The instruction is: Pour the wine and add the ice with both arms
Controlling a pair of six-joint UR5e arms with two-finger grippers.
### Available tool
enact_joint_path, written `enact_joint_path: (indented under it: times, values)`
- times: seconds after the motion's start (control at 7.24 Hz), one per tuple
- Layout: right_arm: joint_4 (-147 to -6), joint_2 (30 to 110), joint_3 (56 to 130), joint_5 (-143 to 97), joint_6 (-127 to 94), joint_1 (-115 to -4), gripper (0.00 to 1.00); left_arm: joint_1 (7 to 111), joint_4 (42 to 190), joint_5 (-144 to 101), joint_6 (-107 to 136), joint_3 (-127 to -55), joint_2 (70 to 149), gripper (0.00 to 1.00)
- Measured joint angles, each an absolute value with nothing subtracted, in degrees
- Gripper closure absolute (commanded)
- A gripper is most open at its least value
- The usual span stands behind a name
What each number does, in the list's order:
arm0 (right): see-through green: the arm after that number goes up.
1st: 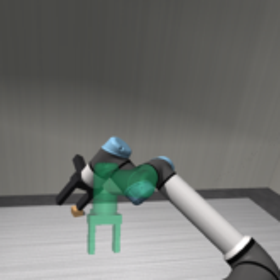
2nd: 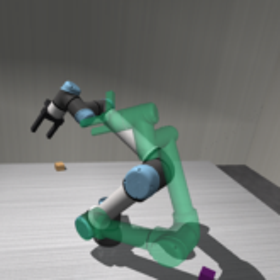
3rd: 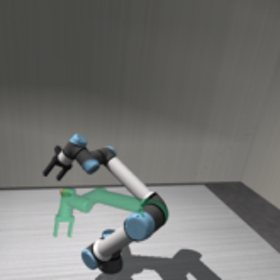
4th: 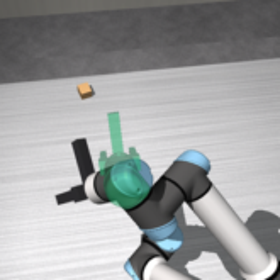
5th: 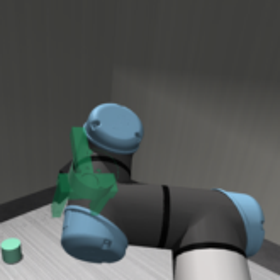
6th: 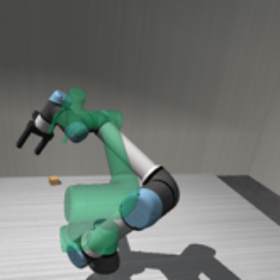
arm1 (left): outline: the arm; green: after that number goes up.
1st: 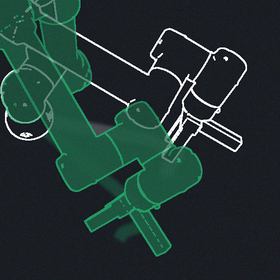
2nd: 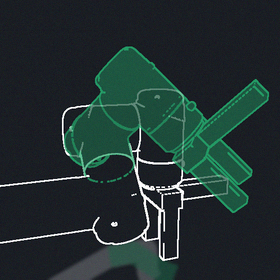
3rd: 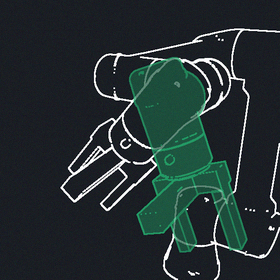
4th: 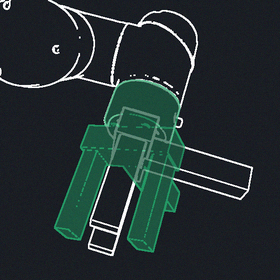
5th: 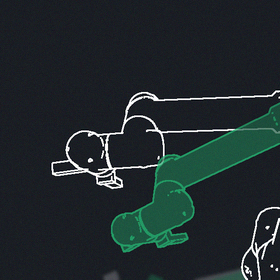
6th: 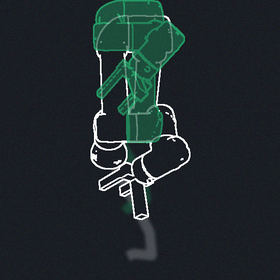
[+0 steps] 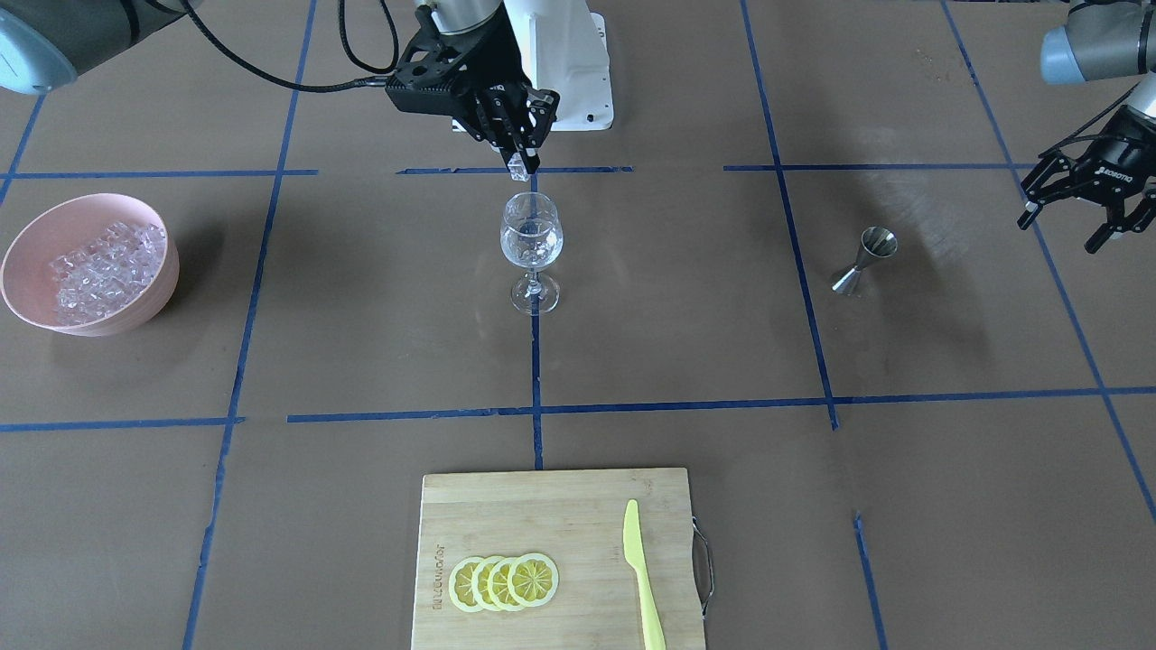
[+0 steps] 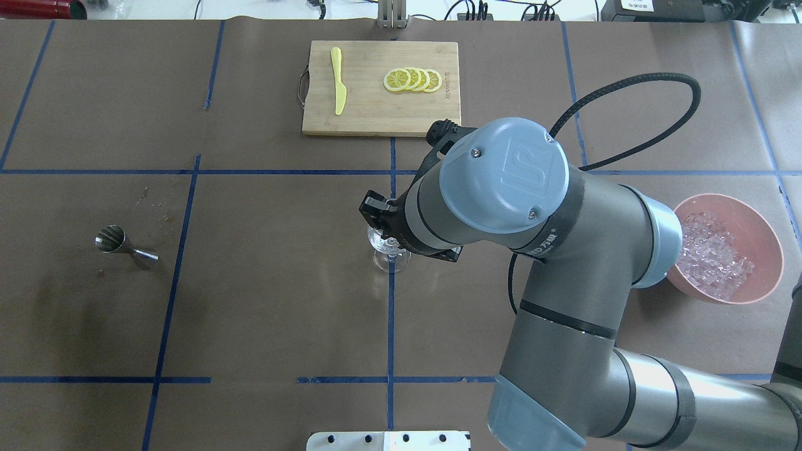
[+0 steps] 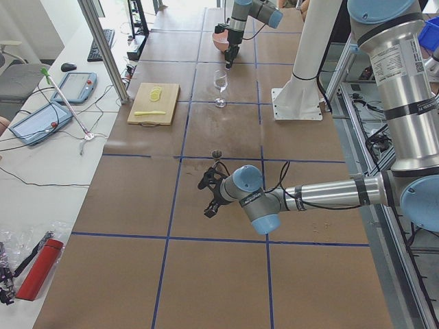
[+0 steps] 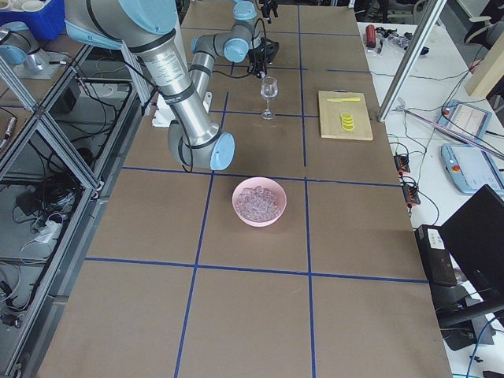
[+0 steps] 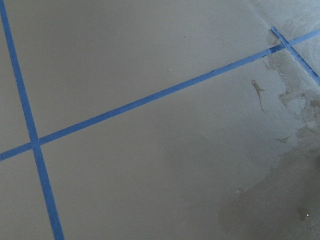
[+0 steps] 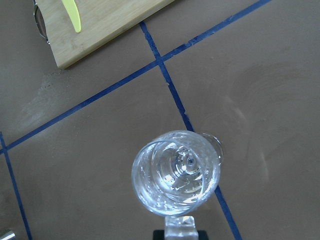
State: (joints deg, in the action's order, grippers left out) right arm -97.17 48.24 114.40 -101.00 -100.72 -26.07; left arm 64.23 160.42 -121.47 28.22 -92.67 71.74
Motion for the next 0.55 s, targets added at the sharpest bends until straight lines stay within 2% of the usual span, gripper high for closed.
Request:
enact_joint_path:
  times: [0.28, 0.41, 0.55]
  values:
    - [-97.05, 47.68, 112.91, -99.35, -100.48, -26.31, 1.0, 64.31, 160.57, -121.55, 28.27, -92.58, 71.73, 0.0]
    - [-96.03, 47.49, 111.6, -98.61, -100.4, -26.56, 0.89, 64.36, 160.68, -121.55, 28.29, -92.58, 71.7, 0.0]
    - [-94.49, 47.39, 110.59, -98.33, -100.44, -26.66, 0.01, 64.39, 160.75, -121.55, 28.3, -92.6, 71.63, 0.0]
